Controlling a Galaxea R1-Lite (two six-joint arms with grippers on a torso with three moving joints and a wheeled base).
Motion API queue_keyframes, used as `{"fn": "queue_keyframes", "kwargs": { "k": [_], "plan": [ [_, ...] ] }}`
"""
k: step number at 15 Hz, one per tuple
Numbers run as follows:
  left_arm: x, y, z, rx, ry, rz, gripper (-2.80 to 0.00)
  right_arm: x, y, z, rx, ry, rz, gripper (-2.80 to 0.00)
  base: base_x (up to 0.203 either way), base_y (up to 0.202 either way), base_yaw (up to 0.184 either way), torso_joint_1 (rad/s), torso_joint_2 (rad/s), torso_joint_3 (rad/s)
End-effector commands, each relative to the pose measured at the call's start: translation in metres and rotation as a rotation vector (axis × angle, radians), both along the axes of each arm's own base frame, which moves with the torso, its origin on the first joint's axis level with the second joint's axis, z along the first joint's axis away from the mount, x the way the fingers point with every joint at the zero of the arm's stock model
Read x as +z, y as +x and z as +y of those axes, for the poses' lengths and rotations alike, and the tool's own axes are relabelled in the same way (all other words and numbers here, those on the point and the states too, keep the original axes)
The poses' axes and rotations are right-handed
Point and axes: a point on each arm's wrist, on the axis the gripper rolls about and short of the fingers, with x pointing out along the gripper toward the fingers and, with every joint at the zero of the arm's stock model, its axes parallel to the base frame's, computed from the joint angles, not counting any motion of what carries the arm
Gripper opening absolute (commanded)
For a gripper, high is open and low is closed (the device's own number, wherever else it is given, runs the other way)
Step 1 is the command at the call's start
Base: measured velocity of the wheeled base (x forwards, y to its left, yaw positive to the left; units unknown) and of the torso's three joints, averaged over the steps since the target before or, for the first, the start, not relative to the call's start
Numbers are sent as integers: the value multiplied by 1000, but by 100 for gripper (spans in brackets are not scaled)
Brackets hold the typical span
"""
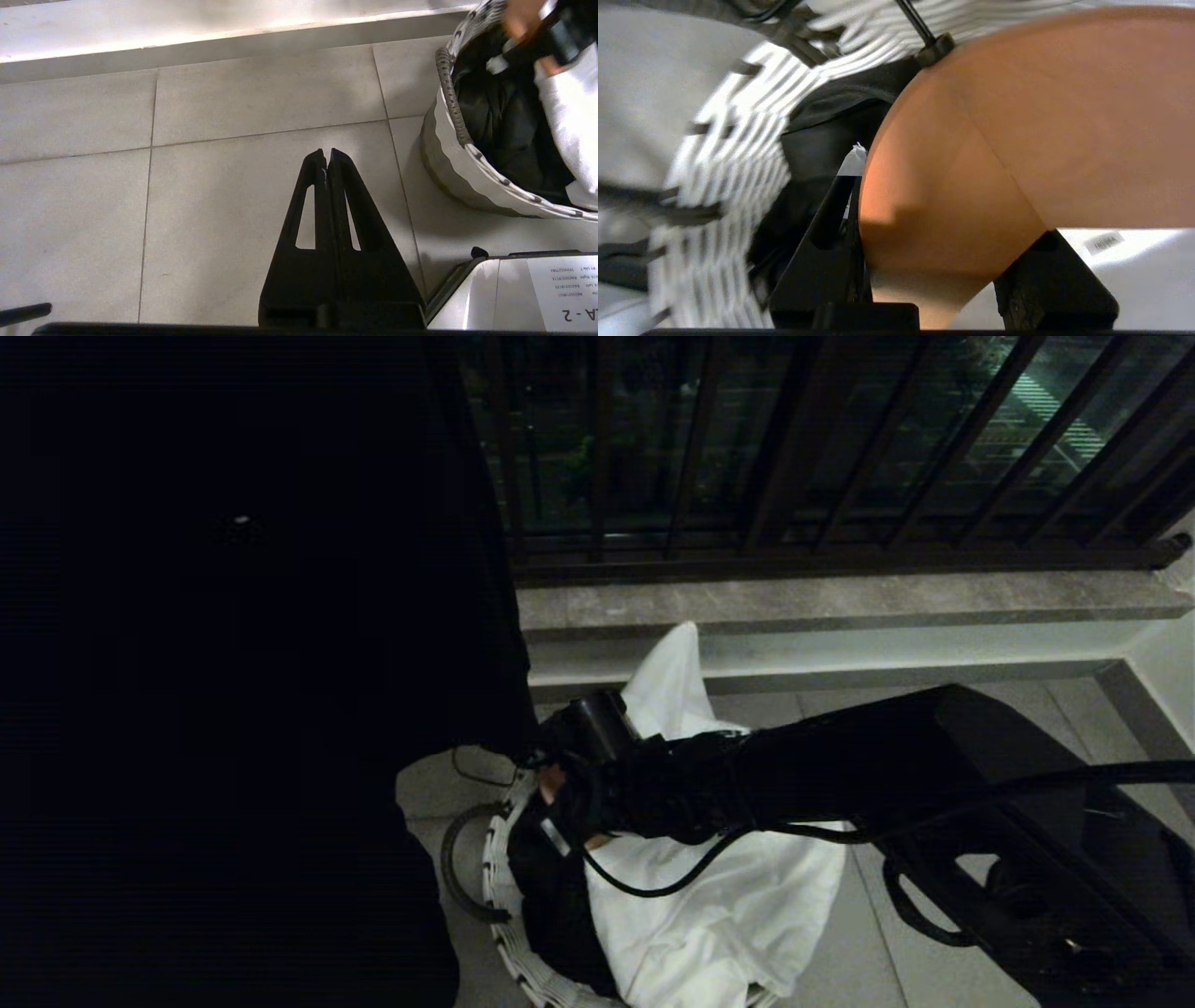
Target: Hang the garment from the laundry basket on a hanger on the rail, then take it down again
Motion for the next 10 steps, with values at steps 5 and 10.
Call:
{"fn": "queue_keyframes", "kwargs": {
  "k": [5,10],
  "plan": [
    [-1,0,0,0,0,1,-280,63,-43,-20,-31,132,-16,-280,0,0,0,0,0,0],
    [-1,0,0,0,0,1,-280,119,-86,-41,-19,251,-59,-280,0,0,0,0,0,0]
  ]
}}
